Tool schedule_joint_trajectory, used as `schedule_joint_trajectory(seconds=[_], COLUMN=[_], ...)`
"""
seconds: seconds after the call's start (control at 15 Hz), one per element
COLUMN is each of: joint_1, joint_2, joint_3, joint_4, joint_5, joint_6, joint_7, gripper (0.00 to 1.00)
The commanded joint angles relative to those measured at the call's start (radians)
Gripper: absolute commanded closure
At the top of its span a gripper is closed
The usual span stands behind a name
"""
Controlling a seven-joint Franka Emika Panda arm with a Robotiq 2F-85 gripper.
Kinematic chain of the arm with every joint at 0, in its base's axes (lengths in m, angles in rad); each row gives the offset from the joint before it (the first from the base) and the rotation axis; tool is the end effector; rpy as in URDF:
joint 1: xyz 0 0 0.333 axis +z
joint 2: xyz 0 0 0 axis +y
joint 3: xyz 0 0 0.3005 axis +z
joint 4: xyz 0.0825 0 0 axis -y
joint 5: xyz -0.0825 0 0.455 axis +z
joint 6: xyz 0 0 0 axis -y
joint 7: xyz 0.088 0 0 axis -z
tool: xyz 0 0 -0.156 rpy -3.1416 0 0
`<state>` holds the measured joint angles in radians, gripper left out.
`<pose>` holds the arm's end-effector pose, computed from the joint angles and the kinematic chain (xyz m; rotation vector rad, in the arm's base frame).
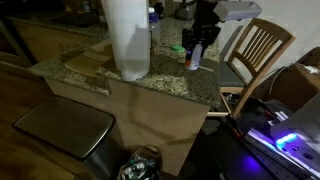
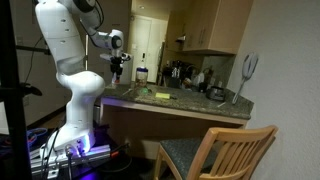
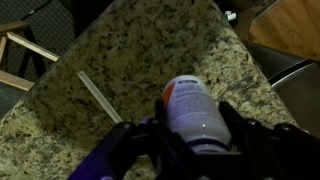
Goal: Move the bottle to the left
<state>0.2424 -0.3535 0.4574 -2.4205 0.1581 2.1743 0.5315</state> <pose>0.3963 0.3336 0.3352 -3.1089 -0.1003 -0.1195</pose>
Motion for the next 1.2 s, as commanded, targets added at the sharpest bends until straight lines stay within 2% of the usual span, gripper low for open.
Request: schedule_joint_trajectory(seconds=[0.0,0.2,0.47,0.53,0.6,0.8,1.13], joint_1=[0.001,0.004,0.014,0.018,0.022,0.028,0.025], joint_2=[0.132,0.225,0.227,0.224,0.224,0.232,0.235], joint_3=[0.032,0.038,0.015,0.01,0.005,-0.012,-0.023], joint_4=[-0.016,-0.029,-0.022,-0.014,-0.008,-0.006,-0.012], joint_5=[-0.049,-0.133,-0.202,-0.202,-0.198,-0.198,-0.242], joint_6=[0.179,0.335,0.349,0.319,0.302,0.299,0.342], joint_7=[0.068,0.153,0.178,0.16,0.143,0.079,-0.008], gripper=[0.69,0.69,0.69,0.19,0.19,0.01,0.0])
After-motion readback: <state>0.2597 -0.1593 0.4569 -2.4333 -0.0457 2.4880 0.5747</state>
